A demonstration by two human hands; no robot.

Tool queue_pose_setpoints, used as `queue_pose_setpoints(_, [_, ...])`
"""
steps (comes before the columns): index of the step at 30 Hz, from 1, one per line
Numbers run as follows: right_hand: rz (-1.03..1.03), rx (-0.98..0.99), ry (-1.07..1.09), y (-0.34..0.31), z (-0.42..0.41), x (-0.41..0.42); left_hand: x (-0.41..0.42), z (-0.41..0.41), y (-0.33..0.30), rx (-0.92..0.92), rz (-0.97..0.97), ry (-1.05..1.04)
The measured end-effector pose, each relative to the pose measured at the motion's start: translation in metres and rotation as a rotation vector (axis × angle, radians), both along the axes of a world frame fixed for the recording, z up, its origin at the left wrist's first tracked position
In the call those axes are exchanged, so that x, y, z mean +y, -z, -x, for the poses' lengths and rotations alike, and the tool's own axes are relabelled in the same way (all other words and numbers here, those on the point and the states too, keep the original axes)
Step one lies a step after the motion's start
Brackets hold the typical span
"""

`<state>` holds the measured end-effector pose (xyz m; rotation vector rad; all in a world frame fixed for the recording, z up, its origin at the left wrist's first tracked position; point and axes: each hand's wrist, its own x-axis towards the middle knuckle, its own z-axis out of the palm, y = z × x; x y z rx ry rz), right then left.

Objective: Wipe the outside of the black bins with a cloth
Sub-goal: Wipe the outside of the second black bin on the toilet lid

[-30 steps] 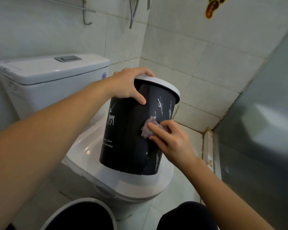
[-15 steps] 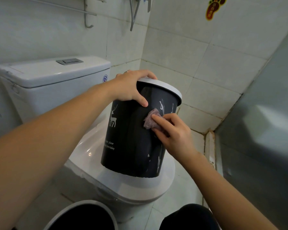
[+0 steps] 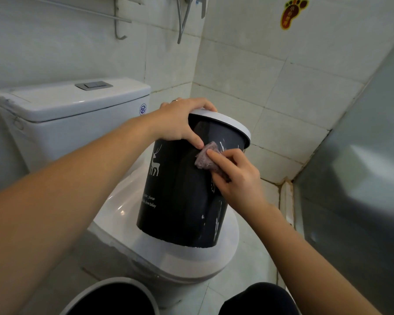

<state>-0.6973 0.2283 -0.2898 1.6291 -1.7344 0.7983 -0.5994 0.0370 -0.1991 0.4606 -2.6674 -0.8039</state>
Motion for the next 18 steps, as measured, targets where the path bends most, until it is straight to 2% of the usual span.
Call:
queue_pose_setpoints(4, [-0.057,0.096,-0.028,-0.005,0.005,0.006,0.002,-0.001,-0.001,0.025,0.026,0.008])
queue_pose_setpoints(12, [0.084,-0.063,0.097,-0.032,0.014,-0.013,0.004,-0.002,-0.003,0.002,0.050,0.017])
queue_pose_setpoints(18, [-0.015,0.033,0.023,-0.018,0.005,0.000,0.005,-0.007,-0.003,0.023,0.036,0.039])
